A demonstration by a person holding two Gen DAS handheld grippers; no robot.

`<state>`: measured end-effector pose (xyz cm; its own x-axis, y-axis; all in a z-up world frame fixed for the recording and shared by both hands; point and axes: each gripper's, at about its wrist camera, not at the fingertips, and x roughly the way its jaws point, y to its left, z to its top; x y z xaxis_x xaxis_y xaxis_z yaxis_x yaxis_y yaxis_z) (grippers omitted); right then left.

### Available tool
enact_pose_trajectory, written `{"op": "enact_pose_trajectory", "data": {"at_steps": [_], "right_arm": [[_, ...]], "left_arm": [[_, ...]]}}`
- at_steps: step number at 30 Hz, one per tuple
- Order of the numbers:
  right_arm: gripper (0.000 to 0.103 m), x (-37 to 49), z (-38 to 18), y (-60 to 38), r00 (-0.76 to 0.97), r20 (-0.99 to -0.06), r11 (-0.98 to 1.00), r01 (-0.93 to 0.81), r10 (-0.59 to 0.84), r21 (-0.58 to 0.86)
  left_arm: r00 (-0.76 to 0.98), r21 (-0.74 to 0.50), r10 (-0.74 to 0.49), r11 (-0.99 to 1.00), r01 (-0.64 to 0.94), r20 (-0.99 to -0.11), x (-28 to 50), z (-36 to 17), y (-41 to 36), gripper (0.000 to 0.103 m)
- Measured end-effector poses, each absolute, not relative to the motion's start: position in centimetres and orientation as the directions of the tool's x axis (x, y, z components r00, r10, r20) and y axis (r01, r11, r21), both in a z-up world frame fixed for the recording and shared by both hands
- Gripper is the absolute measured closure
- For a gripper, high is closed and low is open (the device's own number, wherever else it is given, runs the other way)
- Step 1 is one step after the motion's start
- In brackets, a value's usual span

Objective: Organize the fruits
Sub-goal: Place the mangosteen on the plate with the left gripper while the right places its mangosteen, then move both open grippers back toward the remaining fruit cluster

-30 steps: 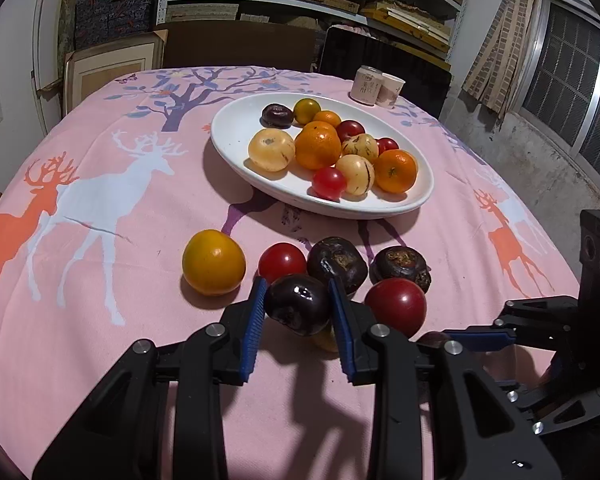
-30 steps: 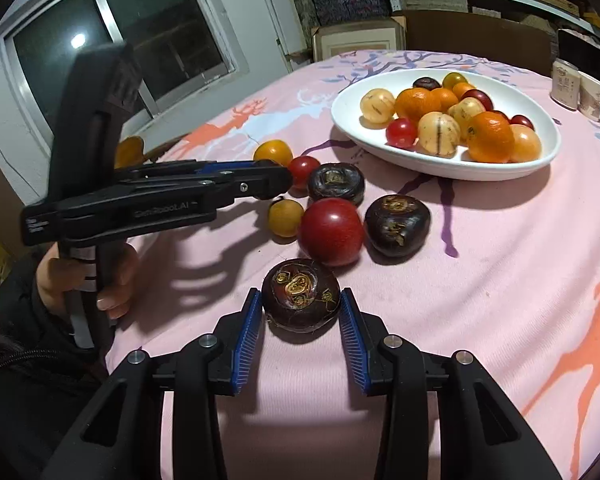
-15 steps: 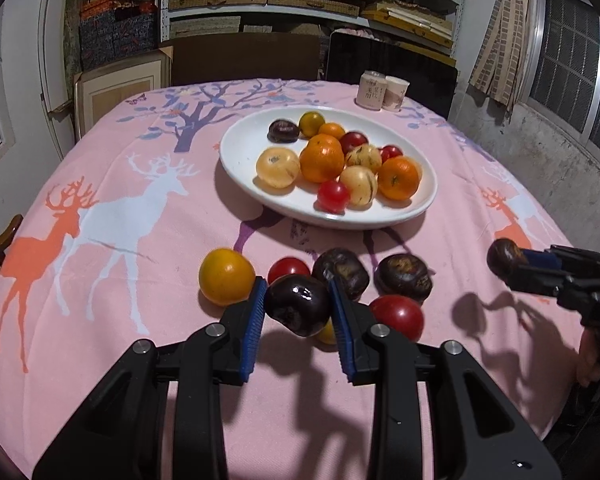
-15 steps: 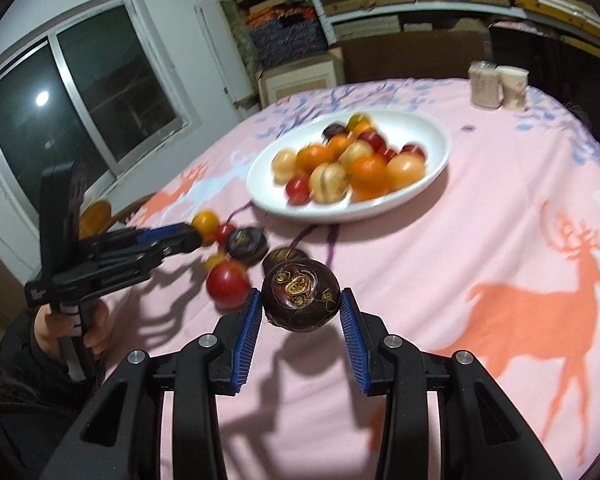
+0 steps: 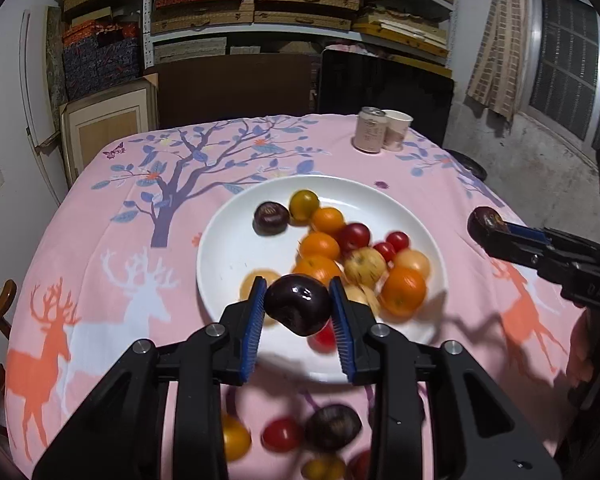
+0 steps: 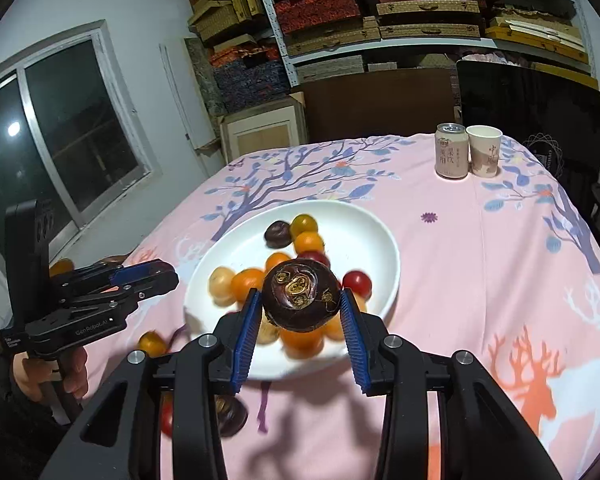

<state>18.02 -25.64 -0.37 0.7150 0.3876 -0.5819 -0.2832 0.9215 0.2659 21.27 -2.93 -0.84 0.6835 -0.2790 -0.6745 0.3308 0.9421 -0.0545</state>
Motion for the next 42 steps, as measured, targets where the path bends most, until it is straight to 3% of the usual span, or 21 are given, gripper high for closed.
{"op": "enact_pose_trajectory", "data": {"at_steps": [6,7,8,9,11,17,23,30,33,36,42], "right_arm": [[0.062,23.4,-1.3,-23.5,0.689,-0.62,0.927,-0.267,0.376,0.265],[0.06,24.1,-1.6,-23.1,0.679,-0.625,0.923,-0.269,0.384,0.274],[0.049,24.8,-2.0,-22.6,0.663,-0.637,0.92,-0.274,0.393,0.281],[0.046,24.9,-2.2,-22.3,0.663,-0.644,0.924,-0.267,0.382,0.273],[0.045,24.5,-2.6,-22.0,0.658,-0.651,0.926,-0.262,0.378,0.272],[0.044,20.3,-4.0,-22.9,0.622,-0.662,0.908,-0.27,0.418,0.319],[0.043,15.8,-6.2,-23.9,0.586,-0.669,0.888,-0.267,0.458,0.374],[0.042,12.0,-7.8,-23.8,0.565,-0.684,0.887,-0.259,0.46,0.383],[0.042,10.5,-8.0,-22.7,0.562,-0.69,0.89,-0.304,0.456,0.34],[0.042,9.9,-8.6,-22.3,0.546,-0.7,0.887,-0.322,0.459,0.331],[0.042,9.7,-8.9,-23.1,0.548,-0.688,0.88,-0.298,0.476,0.37]], "left_arm": [[0.64,-0.103,-0.277,0.95,0.295,-0.716,27.4,-2.0,-3.8,0.072],[0.628,-0.112,-0.277,0.951,0.289,-0.727,28.1,-2.4,-3.9,0.068],[0.623,-0.119,-0.276,0.952,0.282,-0.732,28.6,-2.7,-3.9,0.061],[0.621,-0.132,-0.279,0.953,0.272,-0.733,28.8,-2.9,-3.7,0.059],[0.625,-0.15,-0.286,0.953,0.262,-0.726,28.5,-3.0,-3.2,0.047],[0.643,-0.126,-0.285,0.951,0.282,-0.711,23.8,-3.1,-1.6,0.039],[0.631,-0.062,-0.275,0.939,0.338,-0.725,17.5,-4.7,-1.7,0.039],[0.6,-0.078,-0.302,0.926,0.37,-0.74,11.7,-6.7,-1.3,0.039],[0.608,-0.104,-0.297,0.937,0.332,-0.737,10.9,-7.3,-0.1,0.026],[0.597,-0.164,-0.323,0.938,0.306,-0.734,10.7,-7.3,1.1,0.026],[0.636,-0.115,-0.241,0.966,0.234,-0.733,10.1,-7.3,2.4,0.026]]}}
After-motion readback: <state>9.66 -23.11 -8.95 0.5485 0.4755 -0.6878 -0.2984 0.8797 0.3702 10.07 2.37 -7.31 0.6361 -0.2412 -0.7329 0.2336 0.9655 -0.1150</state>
